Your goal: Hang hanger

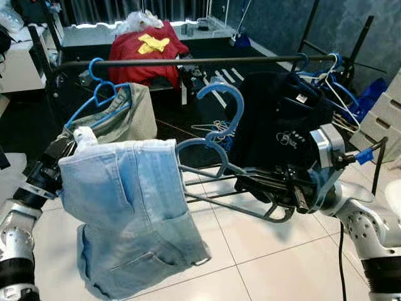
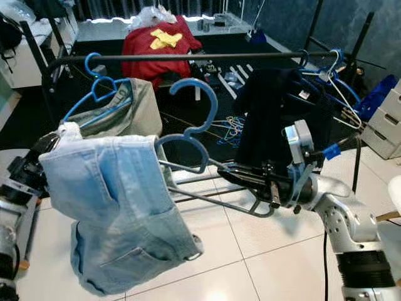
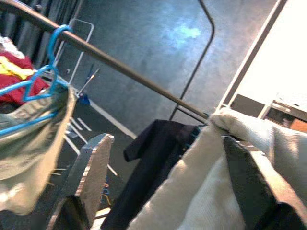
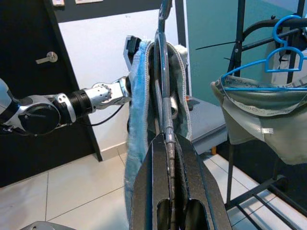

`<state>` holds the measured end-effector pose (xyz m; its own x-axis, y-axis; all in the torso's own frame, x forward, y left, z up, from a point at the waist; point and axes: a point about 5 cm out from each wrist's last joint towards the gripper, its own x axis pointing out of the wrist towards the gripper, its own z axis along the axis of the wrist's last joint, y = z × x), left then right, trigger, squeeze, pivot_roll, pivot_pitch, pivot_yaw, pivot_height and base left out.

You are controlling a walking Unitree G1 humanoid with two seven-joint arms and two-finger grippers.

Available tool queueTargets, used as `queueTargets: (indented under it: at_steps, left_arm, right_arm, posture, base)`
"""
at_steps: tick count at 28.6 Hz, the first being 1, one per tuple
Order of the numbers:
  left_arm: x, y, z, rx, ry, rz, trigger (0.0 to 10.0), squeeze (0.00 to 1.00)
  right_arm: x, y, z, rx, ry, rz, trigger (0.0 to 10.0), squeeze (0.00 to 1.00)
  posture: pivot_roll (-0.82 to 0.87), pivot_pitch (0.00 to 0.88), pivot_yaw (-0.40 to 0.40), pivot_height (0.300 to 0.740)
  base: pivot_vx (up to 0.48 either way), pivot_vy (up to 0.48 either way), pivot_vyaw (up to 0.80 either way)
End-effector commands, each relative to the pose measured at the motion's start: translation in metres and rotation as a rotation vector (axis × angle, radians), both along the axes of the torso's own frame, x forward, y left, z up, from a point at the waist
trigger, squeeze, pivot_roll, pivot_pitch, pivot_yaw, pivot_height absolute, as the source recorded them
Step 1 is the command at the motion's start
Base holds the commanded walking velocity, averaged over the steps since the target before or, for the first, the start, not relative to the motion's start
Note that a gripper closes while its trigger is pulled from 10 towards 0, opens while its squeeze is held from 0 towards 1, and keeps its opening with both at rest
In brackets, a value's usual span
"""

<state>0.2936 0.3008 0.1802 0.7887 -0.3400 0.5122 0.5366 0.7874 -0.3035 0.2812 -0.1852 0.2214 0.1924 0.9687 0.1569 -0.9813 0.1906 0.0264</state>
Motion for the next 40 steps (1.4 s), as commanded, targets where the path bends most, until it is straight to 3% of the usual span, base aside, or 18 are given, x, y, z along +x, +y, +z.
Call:
queueTargets:
  at_steps: [1,13,14,16,18,23,30,31,32,33,34,35,36,37,38,39,40]
  left_arm:
    - [-0.003,-0.004,-0.002,-0.025,-0.015,-0.033,0.0,0.0]
    - [-0.004,0.008,-0.001,-0.117,-0.069,0.057,0.0,0.0]
    - [-0.003,0.013,0.001,-0.11,-0.078,0.125,0.0,0.0]
    - [-0.003,0.013,0.001,-0.11,-0.078,0.125,0.0,0.0]
    - [-0.001,0.028,0.005,-0.091,-0.082,0.3,0.0,0.0]
    - [-0.005,0.044,0.011,-0.108,-0.107,0.462,0.0,0.0]
    - [-0.008,0.045,0.007,-0.124,-0.096,0.415,0.0,0.0]
    - [-0.009,0.039,0.006,-0.148,-0.093,0.33,0.0,0.0]
    - [-0.013,0.024,0.008,-0.104,-0.086,0.173,0.0,0.0]
    - [-0.016,0.006,0.011,-0.036,-0.074,0.065,6.9,0.0]
    - [-0.018,-0.007,0.013,0.013,-0.066,0.003,6.9,0.0]
    - [-0.018,-0.007,0.013,0.013,-0.066,0.003,6.9,0.0]
    - [-0.019,-0.02,0.017,0.081,-0.084,-0.03,10.0,0.31]
    - [-0.017,-0.028,0.023,0.127,-0.125,0.019,10.0,0.82]
    - [-0.017,-0.028,0.023,0.127,-0.125,0.019,10.0,0.82]
    - [-0.015,-0.034,0.028,0.148,-0.166,0.069,10.0,1.0]
    - [-0.015,-0.034,0.028,0.148,-0.166,0.069,10.0,1.0]
  right_arm:
    - [-0.002,-0.001,0.011,0.039,-0.043,0.011,0.0,0.0]
    - [0.001,-0.005,0.015,0.046,-0.058,-0.011,0.0,0.0]
    - [0.003,-0.006,0.016,0.049,-0.067,-0.023,0.0,0.0]
    - [0.003,-0.006,0.016,0.049,-0.067,-0.023,0.0,0.0]
    - [0.006,-0.008,0.017,0.054,-0.095,-0.064,0.0,0.0]
    - [0.008,-0.012,0.019,0.062,-0.113,-0.1,0.0,0.0]
    - [0.008,-0.016,0.02,0.059,-0.117,-0.117,0.0,0.0]
    - [0.009,-0.018,0.021,0.055,-0.127,-0.135,0.0,0.0]
    - [0.011,-0.02,0.022,0.046,-0.147,-0.169,0.0,0.0]
    - [0.013,-0.022,0.023,0.046,-0.167,-0.205,0.0,0.0]
    - [0.015,-0.024,0.024,0.047,-0.18,-0.227,0.0,0.0]
    - [0.015,-0.024,0.024,0.047,-0.18,-0.227,0.0,0.0]
    - [0.016,-0.024,0.026,0.061,-0.19,-0.242,0.0,0.0]
    - [0.017,-0.021,0.026,0.072,-0.193,-0.243,0.0,0.0]
    - [0.017,-0.021,0.026,0.072,-0.193,-0.243,0.0,0.0]
    - [0.018,-0.019,0.026,0.081,-0.196,-0.24,0.0,0.0]
    - [0.018,-0.019,0.026,0.081,-0.196,-0.24,0.0,0.0]
  posture:
    - [-0.17,0.08,-0.037,0.74]
    - [-0.17,0.077,-0.036,0.74]
    - [-0.17,0.073,-0.036,0.74]
    - [-0.17,0.073,-0.036,0.74]
    - [-0.17,0.069,-0.032,0.74]
    - [-0.17,0.063,-0.028,0.74]
    - [-0.17,0.056,-0.026,0.74]
    - [-0.17,0.053,-0.02,0.74]
    - [-0.18,0.054,-0.017,0.74]
    - [-0.18,0.052,-0.021,0.74]
    - [-0.18,0.052,-0.021,0.74]
    - [-0.18,0.052,-0.021,0.74]
    - [-0.17,0.052,-0.024,0.74]
    - [-0.17,0.05,-0.027,0.74]
    - [-0.17,0.05,-0.027,0.74]
    - [-0.17,0.049,-0.027,0.74]
    - [-0.17,0.049,-0.027,0.74]
  base:
    - [0.0,0.0,0.0]
    - [0.0,0.0,0.0]
    - [0.0,0.0,0.0]
    - [0.0,0.0,0.0]
    - [0.0,0.0,0.0]
    - [0.0,0.0,0.0]
    - [0.0,0.0,0.0]
    - [0.0,0.0,0.0]
    - [0.0,0.0,0.0]
    - [0.0,0.0,0.0]
    - [0.0,0.0,0.0]
    - [0.0,0.0,0.0]
    - [0.0,0.0,0.0]
    - [0.0,0.0,0.0]
    - [0.0,0.0,0.0]
    - [0.0,0.0,0.0]
    - [0.0,0.0,0.0]
